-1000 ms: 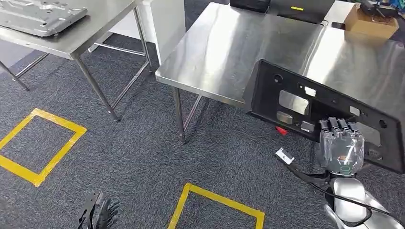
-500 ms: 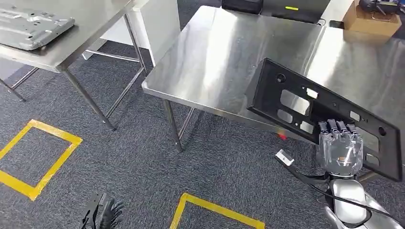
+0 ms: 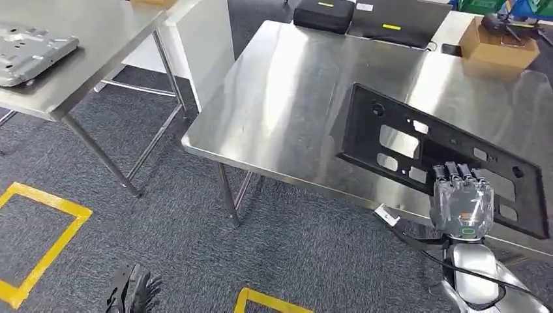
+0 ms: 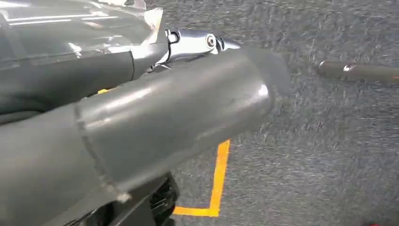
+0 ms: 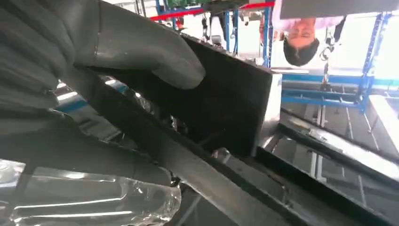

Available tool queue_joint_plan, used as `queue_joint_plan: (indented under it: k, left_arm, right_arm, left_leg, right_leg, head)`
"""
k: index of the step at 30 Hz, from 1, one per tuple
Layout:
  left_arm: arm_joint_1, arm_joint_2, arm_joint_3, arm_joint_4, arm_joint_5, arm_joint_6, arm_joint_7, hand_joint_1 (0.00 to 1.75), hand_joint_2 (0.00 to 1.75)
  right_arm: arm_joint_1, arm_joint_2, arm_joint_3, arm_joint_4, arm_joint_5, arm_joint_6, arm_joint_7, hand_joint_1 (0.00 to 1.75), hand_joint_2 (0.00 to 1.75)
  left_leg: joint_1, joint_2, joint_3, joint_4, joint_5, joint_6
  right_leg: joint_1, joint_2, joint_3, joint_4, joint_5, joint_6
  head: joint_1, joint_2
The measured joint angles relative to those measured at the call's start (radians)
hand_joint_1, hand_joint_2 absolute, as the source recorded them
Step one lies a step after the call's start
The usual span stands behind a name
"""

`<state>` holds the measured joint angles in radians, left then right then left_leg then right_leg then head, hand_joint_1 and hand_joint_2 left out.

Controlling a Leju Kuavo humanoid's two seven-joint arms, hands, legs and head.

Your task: Take the parts from the cabinet and place them on the table.

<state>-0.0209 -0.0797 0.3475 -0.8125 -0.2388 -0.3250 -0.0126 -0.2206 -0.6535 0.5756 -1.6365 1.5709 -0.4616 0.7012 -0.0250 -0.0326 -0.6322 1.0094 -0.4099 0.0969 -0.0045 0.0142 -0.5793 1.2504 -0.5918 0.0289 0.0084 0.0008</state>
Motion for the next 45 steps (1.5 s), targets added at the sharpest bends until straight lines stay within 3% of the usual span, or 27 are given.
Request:
queue_joint_plan:
  k: [1,2,4,5,6,7,9,11,14,16,18,20,22,24,25,26,28,29,31,33,34,36,37,40,41,42,45]
  left_arm:
    - [0.001,-0.001,0.0,0.0,0.0,0.0,0.0,0.0,0.0]
    - [0.002,-0.002,0.0,0.001,0.0,0.0,0.0,0.0,0.0]
    - [0.003,-0.003,0.0,0.003,0.0,0.0,0.0,0.0,0.0]
    - [0.003,-0.004,0.0,0.003,0.0,0.0,0.0,0.0,0.0]
    - [0.003,-0.006,0.0,0.004,0.0,0.0,0.0,0.0,0.0]
    - [0.004,-0.006,0.0,0.006,0.0,0.0,0.0,0.0,0.0]
    - [0.002,-0.006,0.0,0.007,0.0,0.0,0.002,0.0,0.0]
    - [0.0,-0.005,0.0,0.006,0.0,0.0,0.001,0.0,0.0]
    - [-0.004,-0.005,-0.002,0.006,0.0,0.0,0.0,0.0,0.0]
    - [-0.001,-0.005,-0.003,0.006,0.0,0.001,0.0,0.0,0.0]
    - [0.001,-0.005,-0.003,0.006,0.001,0.002,0.0,0.0,0.0]
    - [0.001,-0.005,-0.003,0.006,0.001,0.003,0.0,0.0,0.0]
    - [0.004,-0.005,-0.003,0.007,0.001,0.003,0.0,0.0,0.0]
    - [0.006,-0.002,-0.003,0.006,0.001,0.003,0.0,0.0,0.0]
    - [0.005,-0.003,-0.004,0.006,0.002,0.003,0.0,0.0,0.0]
    - [0.001,-0.005,-0.005,0.006,0.002,0.003,-0.001,0.0,0.0]
    - [0.0,-0.005,-0.006,0.005,0.003,0.003,-0.001,0.0,0.0]
    - [-0.001,-0.005,-0.007,0.005,0.003,0.003,-0.001,0.0,0.0]
    - [-0.002,-0.004,-0.007,0.005,0.003,0.003,-0.001,0.0,0.0]
    - [0.002,-0.006,-0.008,0.005,0.003,0.003,-0.001,0.0,0.0]
    - [0.003,-0.006,-0.008,0.005,0.003,0.003,0.0,0.0,0.0]
    - [0.004,-0.01,-0.009,0.005,0.003,0.008,0.008,0.0,0.0]
    - [0.005,-0.012,-0.009,0.005,0.003,0.015,0.014,0.0,0.0]
    - [0.009,-0.011,-0.009,0.003,-0.005,0.027,0.029,0.0,0.0]
    - [0.011,-0.011,-0.009,0.003,-0.008,0.029,0.03,0.0,0.0]
    - [0.011,-0.011,-0.009,0.003,-0.013,0.031,0.033,0.0,0.0]
    - [0.01,-0.011,-0.01,0.003,-0.028,0.032,0.041,0.0,0.0]
  right_arm:
    - [0.003,0.0,0.0,0.0,0.0,0.0,0.0,1.75,1.75]
    - [0.006,0.0,0.0,0.0,0.0,0.0,0.0,1.75,1.75]
    - [0.009,0.0,0.001,0.0,0.0,0.0,0.0,1.75,1.75]
    - [0.009,0.0,0.001,0.0,0.0,0.0,0.0,1.75,1.75]
    - [0.009,0.0,0.001,0.0,0.0,0.0,0.0,1.75,1.75]
    - [0.011,0.001,0.003,0.003,0.0,0.0,0.0,1.75,1.75]
    - [0.015,0.001,0.003,0.004,0.0,0.005,-0.002,1.75,1.75]
    - [0.007,0.0,-0.001,0.002,0.0,0.004,-0.001,1.75,1.75]
    - [0.003,0.003,-0.003,0.002,0.0,0.004,0.0,1.75,1.75]
    - [0.002,0.006,-0.003,0.003,0.0,0.004,0.0,1.75,1.75]
    - [0.003,0.01,-0.002,0.003,0.0,0.005,0.0,1.75,1.75]
    - [0.003,0.014,-0.002,0.003,0.0,0.005,0.0,1.75,1.75]
    - [0.003,0.016,-0.002,0.003,0.0,0.006,0.0,1.75,1.75]
    - [0.0,0.02,0.001,0.006,0.0,0.007,0.0,1.75,1.75]
    - [0.005,0.021,-0.002,0.005,0.0,0.007,-0.002,1.75,1.75]
    - [0.002,0.021,-0.003,0.006,0.0,0.007,-0.002,1.75,1.75]
    - [-0.002,0.021,-0.004,0.007,0.0,0.007,0.0,1.75,1.75]
    - [-0.005,0.021,-0.004,0.007,0.0,0.007,-0.001,1.75,1.75]
    - [-0.002,0.021,-0.002,0.01,0.0,0.007,-0.001,1.75,1.75]
    - [0.001,0.021,-0.002,0.012,0.0,0.008,-0.001,1.75,1.75]
    - [0.005,0.021,-0.002,0.012,0.0,0.008,-0.001,1.75,1.75]
    - [0.008,0.021,-0.004,0.012,0.0,0.015,-0.001,1.75,1.75]
    - [0.014,0.022,-0.006,0.012,0.0,0.018,-0.001,1.75,1.75]
    - [0.024,0.031,-0.014,0.013,0.0,0.035,0.0,1.75,1.75]
    - [0.032,0.033,-0.022,0.013,0.0,0.042,0.0,1.75,1.75]
    - [0.039,0.039,-0.032,0.014,0.0,0.046,0.0,1.75,1.75]
    - [0.049,0.063,-0.076,0.039,0.0,0.061,-0.013,1.75,1.75]
  left_leg:
    - [0.0,0.0,0.01,0.0,-0.012,-0.001]
    - [0.0,-0.001,0.023,0.0,-0.025,-0.002]
    - [0.0,-0.005,0.059,0.0,-0.053,-0.006]
    - [0.0,-0.005,0.079,0.0,-0.067,-0.009]
    - [0.0,-0.005,0.098,0.0,-0.083,-0.012]
    - [-0.002,-0.007,0.105,0.001,-0.097,-0.018]
    - [-0.004,-0.005,0.124,0.0,-0.125,-0.032]
    - [-0.003,-0.004,0.128,0.019,-0.116,-0.039]
    - [0.006,0.019,0.034,0.185,-0.105,-0.059]
    - [0.018,0.02,-0.071,0.301,-0.172,-0.074]
    - [0.027,0.026,-0.128,0.313,-0.223,-0.083]
    - [0.031,0.03,-0.125,0.209,-0.169,-0.085]
    - [0.032,0.034,-0.099,0.06,0.013,-0.076]
    - [0.025,0.03,-0.087,0.038,0.018,-0.066]
    - [0.023,0.03,-0.075,0.027,0.014,-0.063]
    - [0.02,0.025,-0.076,0.016,0.006,-0.055]
    - [0.022,0.021,-0.022,0.006,0.01,-0.031]
    - [0.021,0.021,-0.009,0.006,0.003,-0.024]
    - [0.019,0.017,0.009,0.006,-0.014,-0.02]
    - [0.015,0.011,0.028,0.006,-0.033,-0.018]
    - [0.012,0.01,0.038,0.006,-0.038,-0.018]
    - [0.008,0.006,0.058,0.007,-0.051,-0.021]
    - [0.008,0.006,0.069,0.005,-0.057,-0.025]
    - [0.009,0.006,0.069,-0.005,-0.064,-0.037]
    - [0.008,0.008,0.065,0.005,-0.061,-0.038]
    - [0.008,0.01,0.076,-0.008,-0.064,-0.022]
    - [0.012,0.012,0.077,-0.011,-0.066,-0.026]
  right_leg:
    - [-0.001,-0.001,-0.045,0.04,-0.051,-0.01]
    - [-0.005,-0.001,-0.075,0.05,-0.089,-0.006]
    - [-0.012,-0.003,-0.087,-0.018,-0.094,0.014]
    - [-0.017,-0.004,-0.08,-0.085,-0.053,0.033]
    - [-0.021,-0.006,-0.074,-0.159,0.023,0.055]
    - [-0.022,-0.014,-0.073,-0.211,0.14,0.078]
    - [-0.004,-0.015,-0.045,-0.23,0.16,0.033]
    - [-0.015,-0.013,-0.029,-0.236,0.155,0.005]
    - [-0.02,-0.014,0.014,-0.248,0.129,-0.032]
    - [-0.021,-0.013,0.037,-0.248,0.106,-0.031]
    - [-0.023,-0.011,0.066,-0.248,0.082,-0.027]
    - [-0.027,-0.01,0.11,-0.249,0.049,-0.02]
    - [-0.028,-0.011,0.131,-0.253,0.02,-0.011]
    - [-0.014,-0.009,0.16,-0.269,-0.011,0.001]
    - [-0.014,-0.01,0.194,-0.275,0.002,0.009]
    - [-0.013,-0.009,0.198,-0.266,0.024,0.029]
    - [-0.017,-0.012,0.202,-0.248,0.002,0.029]
    - [-0.017,-0.012,0.179,-0.196,-0.011,0.025]
    - [-0.018,-0.012,0.079,-0.06,-0.064,0.016]
    - [-0.017,-0.012,0.005,-0.011,-0.093,0.026]
    - [-0.016,-0.012,-0.004,-0.042,-0.071,0.035]
    - [-0.013,-0.013,0.026,-0.213,0.061,0.052]
    - [-0.008,-0.013,0.032,-0.246,0.116,0.04]
    - [0.007,-0.017,0.037,-0.266,0.116,0.008]
    - [0.004,-0.016,0.043,-0.274,0.122,0.008]
    - [-0.002,-0.014,0.046,-0.275,0.123,0.012]
    - [0.004,-0.014,0.046,-0.275,0.12,0.009]
  head:
    - [0.001,0.0]
    - [0.0,0.0]
    - [0.001,0.0]
    - [0.001,0.0]
    - [0.002,0.0]
    - [0.003,0.0]
    - [-0.003,0.0]
    - [-0.005,0.0]
    - [-0.005,0.0]
    - [-0.005,0.0]
    - [-0.006,0.0]
    - [-0.006,0.0]
    - [-0.006,0.0]
    - [-0.007,0.0]
    - [-0.008,0.0]
    - [-0.005,0.0]
    - [-0.004,0.0]
    - [-0.003,0.0]
    - [-0.002,0.0]
    - [-0.002,0.0]
    - [-0.003,0.0]
    - [-0.003,0.0]
    - [-0.006,0.0]
    - [-0.005,0.0]
    - [-0.006,0.0]
    - [-0.009,0.0]
    - [-0.01,0.0]
